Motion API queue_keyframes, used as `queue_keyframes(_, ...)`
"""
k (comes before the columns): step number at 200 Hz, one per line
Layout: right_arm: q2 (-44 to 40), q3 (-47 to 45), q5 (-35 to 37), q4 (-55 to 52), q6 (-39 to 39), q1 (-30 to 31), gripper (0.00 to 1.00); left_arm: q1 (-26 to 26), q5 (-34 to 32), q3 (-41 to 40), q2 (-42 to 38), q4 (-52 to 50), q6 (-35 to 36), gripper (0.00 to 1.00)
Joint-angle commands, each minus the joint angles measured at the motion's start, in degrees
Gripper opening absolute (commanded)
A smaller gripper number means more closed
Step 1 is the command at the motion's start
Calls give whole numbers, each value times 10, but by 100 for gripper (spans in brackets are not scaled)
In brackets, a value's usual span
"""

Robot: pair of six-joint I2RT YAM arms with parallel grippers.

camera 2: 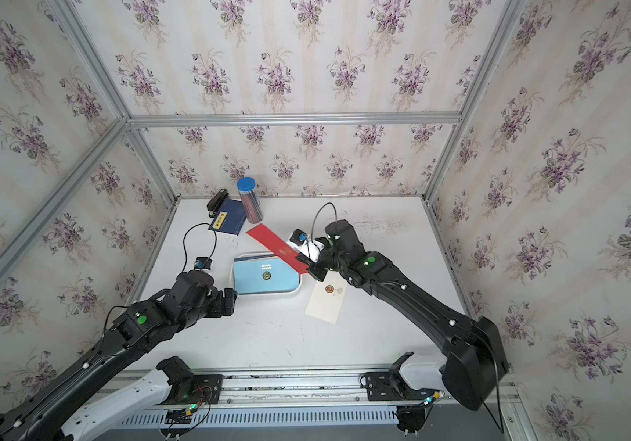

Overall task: Put the sealed envelopes into the storage box
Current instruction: Place the envelope in the storage box.

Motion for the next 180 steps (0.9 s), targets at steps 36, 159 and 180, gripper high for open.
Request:
queue_keyframes(36,187,229,86,-255,-197,37,0,4,-40,-9,-46,-28,-18,96)
queue_keyframes(159,328,322,61,-311,-249,71,0,3,-38,-24,-72,-11,-11,98)
queue_keyframes(180,341,325,68,-308,-250,74,0,3,-37,-25,-71,-9,-10,98)
